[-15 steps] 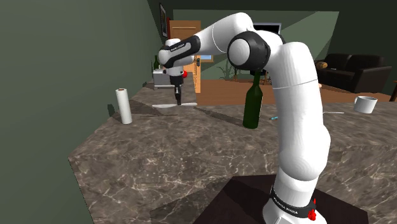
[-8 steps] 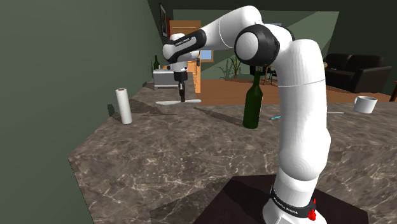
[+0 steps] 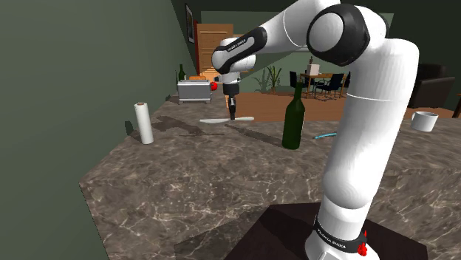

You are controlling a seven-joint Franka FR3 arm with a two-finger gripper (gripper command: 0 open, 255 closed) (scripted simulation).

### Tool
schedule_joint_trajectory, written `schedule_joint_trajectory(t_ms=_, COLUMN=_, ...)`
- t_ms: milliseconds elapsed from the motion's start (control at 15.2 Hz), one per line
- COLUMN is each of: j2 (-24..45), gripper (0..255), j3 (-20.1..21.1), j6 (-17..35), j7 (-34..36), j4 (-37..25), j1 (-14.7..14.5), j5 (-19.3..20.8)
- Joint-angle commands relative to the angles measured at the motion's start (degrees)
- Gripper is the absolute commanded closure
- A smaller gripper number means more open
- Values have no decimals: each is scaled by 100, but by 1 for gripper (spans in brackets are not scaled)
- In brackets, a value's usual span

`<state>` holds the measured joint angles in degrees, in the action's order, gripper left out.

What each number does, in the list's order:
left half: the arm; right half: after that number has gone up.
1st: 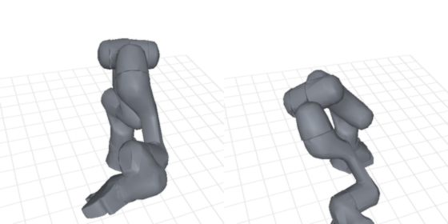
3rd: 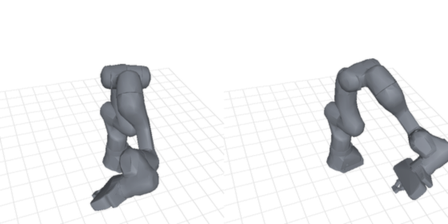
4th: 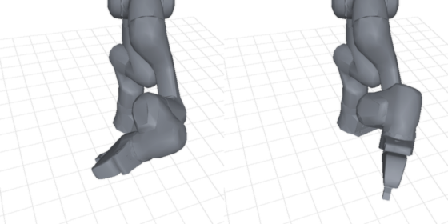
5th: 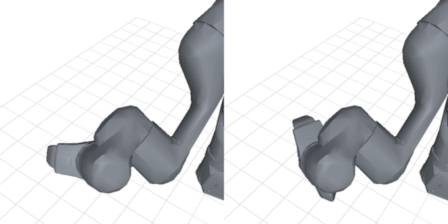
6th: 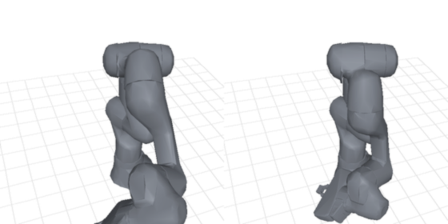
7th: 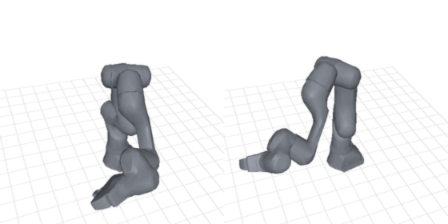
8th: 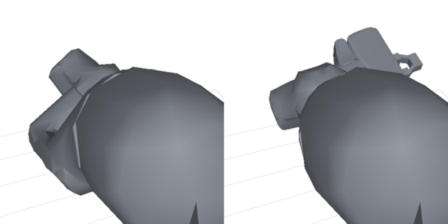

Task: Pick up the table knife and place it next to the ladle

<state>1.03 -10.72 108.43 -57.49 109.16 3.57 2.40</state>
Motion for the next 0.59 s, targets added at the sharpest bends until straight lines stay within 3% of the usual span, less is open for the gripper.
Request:
schedule_joint_trajectory(t_ms=0, j2=-330, gripper=255, j3=-90, j6=84, j7=-153, j4=401, j1=90, j5=73)
schedule_joint_trajectory(t_ms=528, j2=-1618, gripper=255, j3=-467, j6=213, j7=-712, j4=1750, j1=477, j5=471)
